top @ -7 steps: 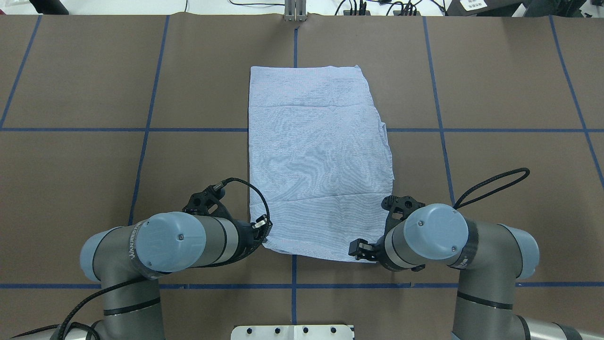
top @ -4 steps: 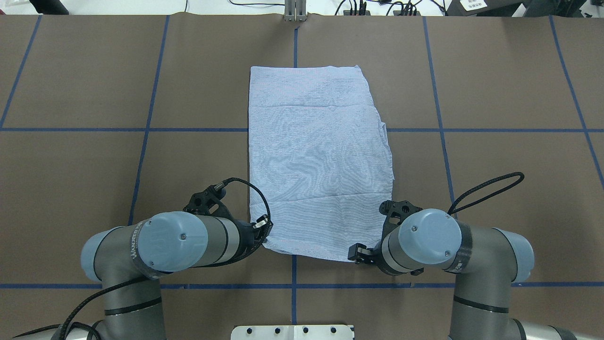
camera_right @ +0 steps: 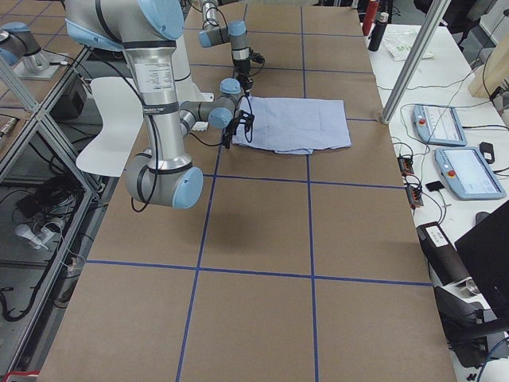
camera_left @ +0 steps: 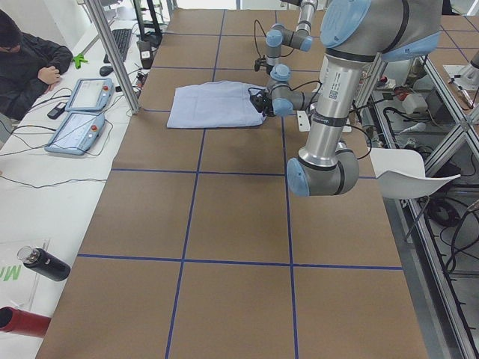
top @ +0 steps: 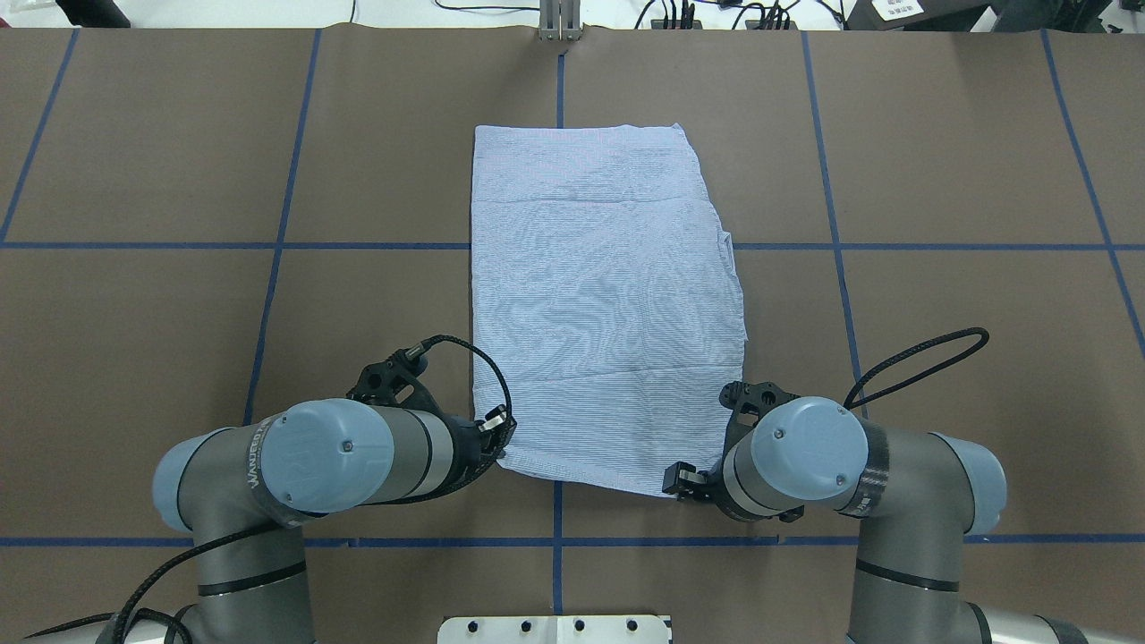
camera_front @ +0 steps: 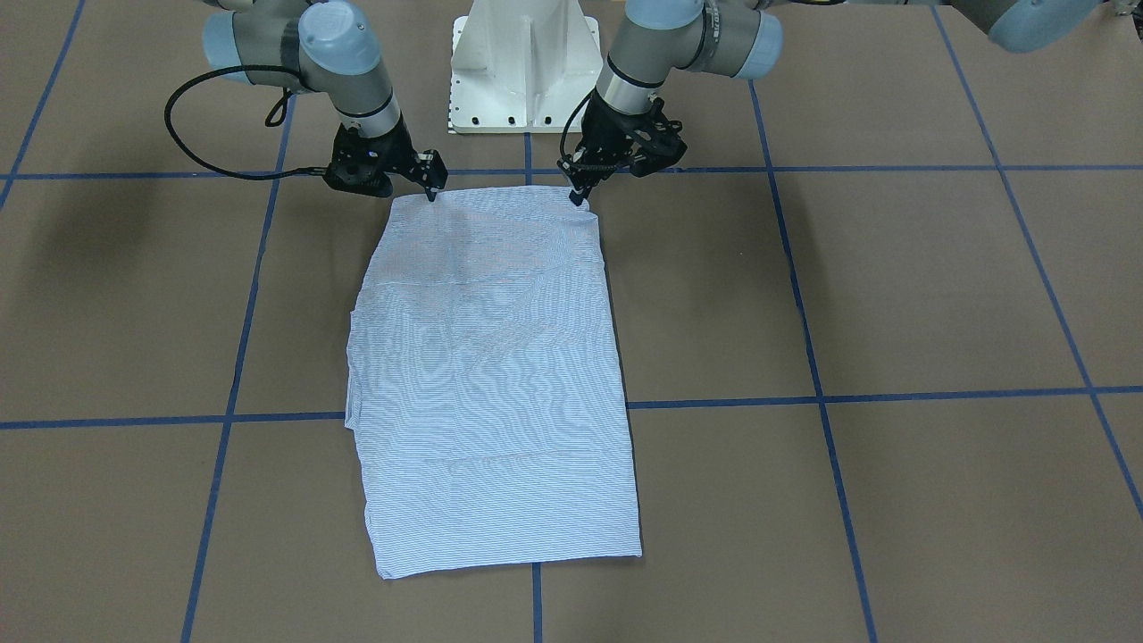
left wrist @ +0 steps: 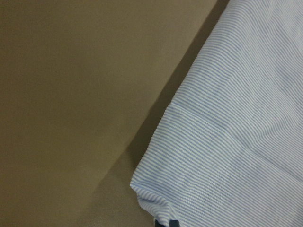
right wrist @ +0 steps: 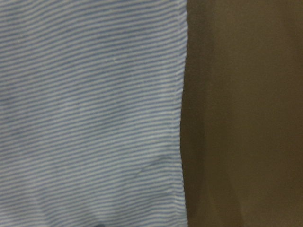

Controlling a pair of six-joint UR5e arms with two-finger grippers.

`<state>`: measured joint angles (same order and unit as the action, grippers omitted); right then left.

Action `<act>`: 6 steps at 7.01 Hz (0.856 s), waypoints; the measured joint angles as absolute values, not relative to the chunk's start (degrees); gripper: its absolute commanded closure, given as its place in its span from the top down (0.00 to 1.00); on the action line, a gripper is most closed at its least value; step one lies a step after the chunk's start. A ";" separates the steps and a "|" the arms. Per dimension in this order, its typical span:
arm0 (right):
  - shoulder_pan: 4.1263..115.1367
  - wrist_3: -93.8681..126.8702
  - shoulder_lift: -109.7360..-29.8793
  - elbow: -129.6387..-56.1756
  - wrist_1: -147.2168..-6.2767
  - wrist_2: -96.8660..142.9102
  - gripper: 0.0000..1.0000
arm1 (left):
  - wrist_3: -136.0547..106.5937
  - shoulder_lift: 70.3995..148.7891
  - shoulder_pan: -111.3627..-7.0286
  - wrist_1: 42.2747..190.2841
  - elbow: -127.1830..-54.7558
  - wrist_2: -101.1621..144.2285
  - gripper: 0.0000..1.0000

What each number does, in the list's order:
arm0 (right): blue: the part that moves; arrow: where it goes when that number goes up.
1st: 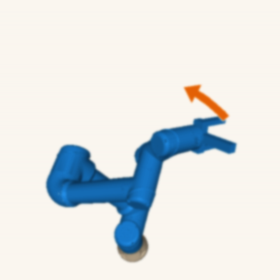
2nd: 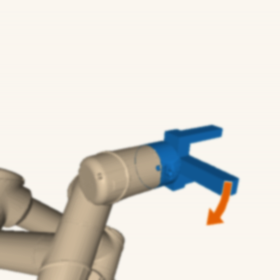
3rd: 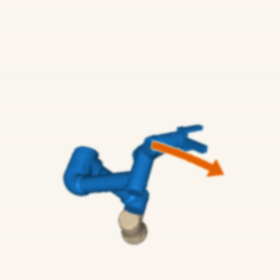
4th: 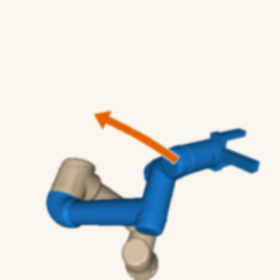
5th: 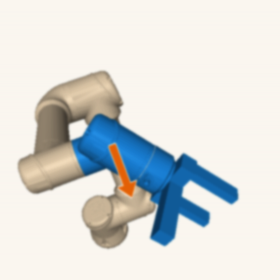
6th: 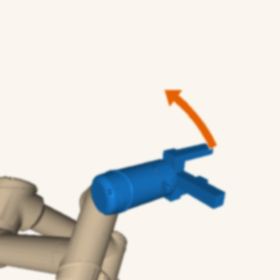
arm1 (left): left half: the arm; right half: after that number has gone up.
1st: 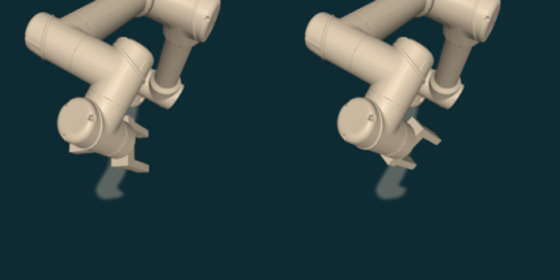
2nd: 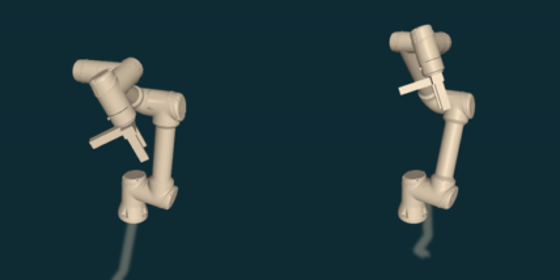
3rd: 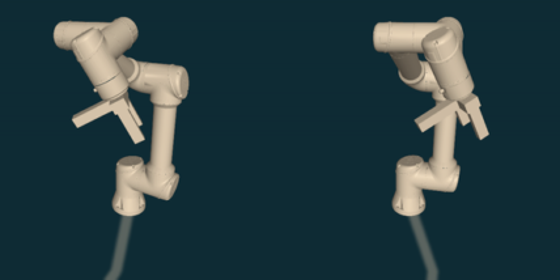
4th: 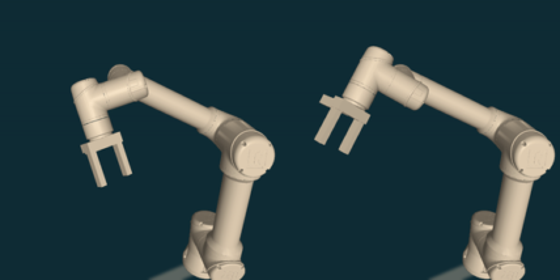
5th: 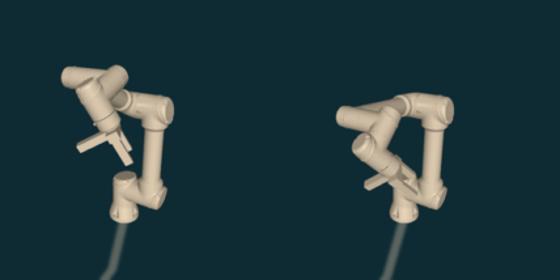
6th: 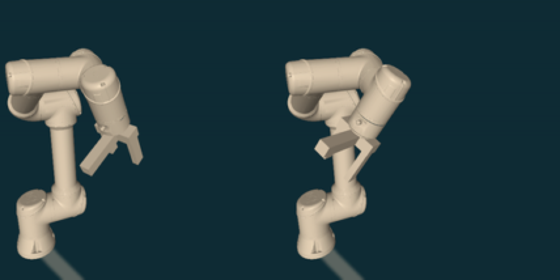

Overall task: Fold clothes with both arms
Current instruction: 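Hold both grippers at the near corners of the folded shirt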

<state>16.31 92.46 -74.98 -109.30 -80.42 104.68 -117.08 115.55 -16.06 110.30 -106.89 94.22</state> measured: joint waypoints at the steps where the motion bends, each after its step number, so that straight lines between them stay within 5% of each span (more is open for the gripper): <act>1: 16.36 92.46 -74.97 -109.24 -80.42 104.70 0.65 | -117.07 115.57 -16.08 110.30 -106.96 94.22 0.00; 3: 16.80 92.34 -74.94 -109.33 -80.40 105.00 0.53 | -117.07 115.56 -16.08 110.30 -107.03 94.20 0.00; 6: 17.72 92.19 -74.99 -109.45 -80.43 105.35 0.51 | -117.07 115.57 -16.11 110.31 -107.05 94.21 0.00</act>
<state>17.72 92.19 -74.99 -109.45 -80.43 105.35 -117.07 115.57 -16.11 110.31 -107.05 94.21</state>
